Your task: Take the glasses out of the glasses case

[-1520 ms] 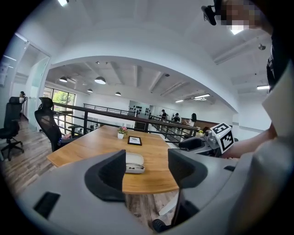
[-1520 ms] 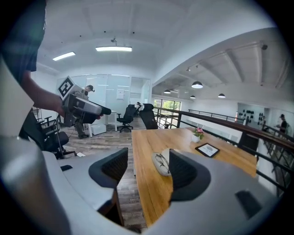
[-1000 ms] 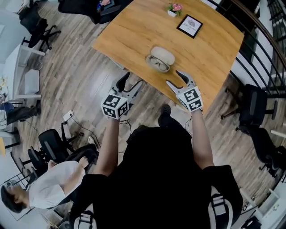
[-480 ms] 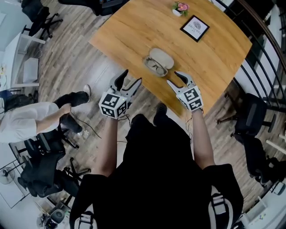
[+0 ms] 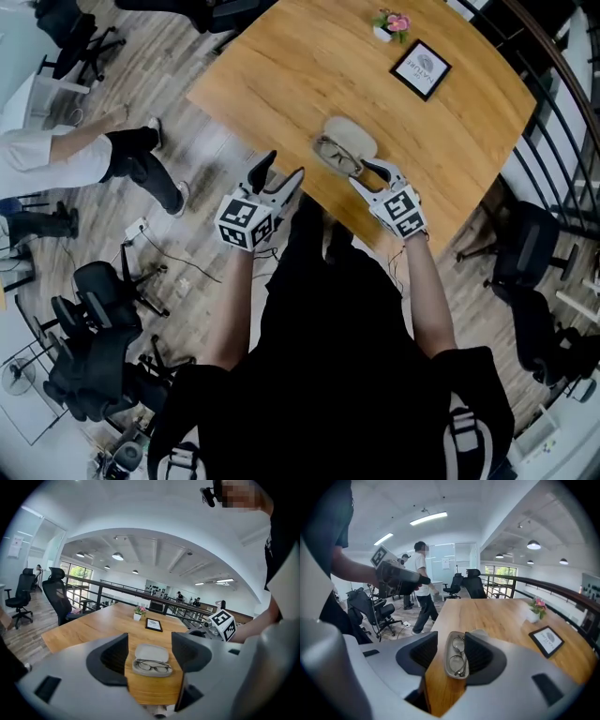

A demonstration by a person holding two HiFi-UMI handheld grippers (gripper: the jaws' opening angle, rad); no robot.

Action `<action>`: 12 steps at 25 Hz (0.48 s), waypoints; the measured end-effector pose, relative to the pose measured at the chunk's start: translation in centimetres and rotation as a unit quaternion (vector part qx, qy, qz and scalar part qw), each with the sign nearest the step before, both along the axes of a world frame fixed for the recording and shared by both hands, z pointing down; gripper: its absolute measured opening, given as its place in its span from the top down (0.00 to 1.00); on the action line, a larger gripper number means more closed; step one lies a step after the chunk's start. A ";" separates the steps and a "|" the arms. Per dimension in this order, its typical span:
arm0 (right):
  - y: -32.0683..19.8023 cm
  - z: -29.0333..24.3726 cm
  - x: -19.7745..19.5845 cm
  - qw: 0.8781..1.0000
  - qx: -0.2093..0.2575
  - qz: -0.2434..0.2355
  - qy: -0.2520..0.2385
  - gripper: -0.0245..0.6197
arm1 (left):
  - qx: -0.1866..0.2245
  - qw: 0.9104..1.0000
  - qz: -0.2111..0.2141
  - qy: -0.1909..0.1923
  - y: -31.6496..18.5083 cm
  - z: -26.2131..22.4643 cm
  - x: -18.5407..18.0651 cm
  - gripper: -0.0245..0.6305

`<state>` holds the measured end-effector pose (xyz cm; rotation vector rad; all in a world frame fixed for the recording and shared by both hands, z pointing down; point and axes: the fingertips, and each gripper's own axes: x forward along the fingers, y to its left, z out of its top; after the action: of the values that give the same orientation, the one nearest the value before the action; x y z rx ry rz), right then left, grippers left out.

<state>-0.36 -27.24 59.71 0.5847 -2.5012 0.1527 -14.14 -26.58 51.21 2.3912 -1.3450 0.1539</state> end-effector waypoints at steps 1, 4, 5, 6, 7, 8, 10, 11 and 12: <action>-0.1 0.3 -0.3 1.000 -0.004 -0.006 0.009 0.67 | -0.001 1.000 0.006 0.002 -0.7 0.2 -0.1 0.52; -0.6 1.3 -0.8 0.999 -0.014 -0.023 0.043 0.67 | -0.007 1.000 0.024 0.003 -2.6 0.6 -0.2 0.52; -0.9 1.6 -0.9 0.998 -0.016 -0.026 0.050 0.68 | -0.009 1.000 0.029 0.003 -3.2 0.8 -0.2 0.52; -1.1 1.9 -1.0 0.998 -0.019 -0.026 0.053 0.69 | -0.011 0.999 0.033 0.002 -3.7 0.8 -0.2 0.52; -1.4 2.3 -1.0 0.998 -0.024 -0.023 0.052 0.70 | -0.011 0.999 0.037 0.001 -4.2 0.9 -0.2 0.52; -1.7 2.6 -1.1 0.998 -0.030 -0.019 0.050 0.71 | -0.012 0.999 0.040 0.001 -4.7 0.9 -0.2 0.52; -2.2 3.4 -1.1 0.998 -0.040 -0.012 0.053 0.72 | -0.012 0.999 0.045 0.000 -5.5 0.9 -0.2 0.52; -2.3 3.8 -1.2 0.997 -0.044 -0.012 0.057 0.73 | -0.012 0.999 0.046 -0.001 -5.8 1.0 -0.2 0.52; -2.4 4.3 -1.3 0.997 -0.050 -0.012 0.062 0.73 | -0.014 0.999 0.047 -0.001 -6.0 1.2 -0.3 0.52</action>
<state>-1.67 -29.62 64.04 0.5076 -2.3644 0.2230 -14.44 -32.60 52.38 2.4324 -1.2233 0.2008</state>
